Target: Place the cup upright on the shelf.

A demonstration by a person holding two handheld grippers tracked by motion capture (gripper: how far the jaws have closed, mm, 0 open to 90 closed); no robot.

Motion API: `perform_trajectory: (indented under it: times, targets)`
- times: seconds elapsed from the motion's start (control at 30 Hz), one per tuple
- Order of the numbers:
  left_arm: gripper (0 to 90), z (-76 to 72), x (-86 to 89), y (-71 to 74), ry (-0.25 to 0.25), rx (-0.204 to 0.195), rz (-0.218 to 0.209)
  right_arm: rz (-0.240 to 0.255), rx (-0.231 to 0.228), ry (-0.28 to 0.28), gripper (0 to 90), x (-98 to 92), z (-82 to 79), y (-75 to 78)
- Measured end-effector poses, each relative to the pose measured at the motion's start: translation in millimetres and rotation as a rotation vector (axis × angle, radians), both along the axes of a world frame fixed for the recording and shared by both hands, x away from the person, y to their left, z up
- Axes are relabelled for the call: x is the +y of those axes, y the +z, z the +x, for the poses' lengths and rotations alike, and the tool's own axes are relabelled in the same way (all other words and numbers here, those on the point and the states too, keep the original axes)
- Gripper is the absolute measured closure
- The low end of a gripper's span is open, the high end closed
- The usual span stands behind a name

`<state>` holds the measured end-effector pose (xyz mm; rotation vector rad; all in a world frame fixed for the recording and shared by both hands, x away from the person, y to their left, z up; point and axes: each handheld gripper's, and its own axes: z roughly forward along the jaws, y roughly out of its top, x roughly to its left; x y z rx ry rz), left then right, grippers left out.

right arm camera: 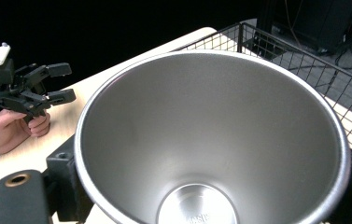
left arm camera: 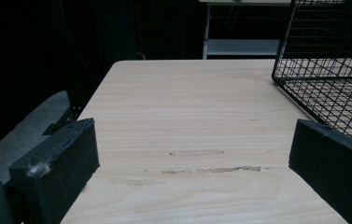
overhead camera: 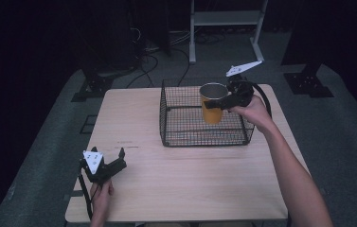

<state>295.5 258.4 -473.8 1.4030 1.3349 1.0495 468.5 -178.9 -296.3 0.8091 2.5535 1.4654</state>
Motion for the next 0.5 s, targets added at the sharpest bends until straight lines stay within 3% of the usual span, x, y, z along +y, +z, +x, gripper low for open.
perform_trajectory:
  times: [0.37, 0.5]
  targets:
    - [0.8, -0.1, 0.1, 0.0, -0.002, -0.001, 0.000, -0.025, 0.071, -0.035, 12.5, 10.0, 31.2, -23.9]
    - [0.8, -0.1, 0.2, 0.0, -0.002, -0.001, 0.001, -0.032, 0.077, -0.038, 12.6, 15.3, 37.5, -31.8]
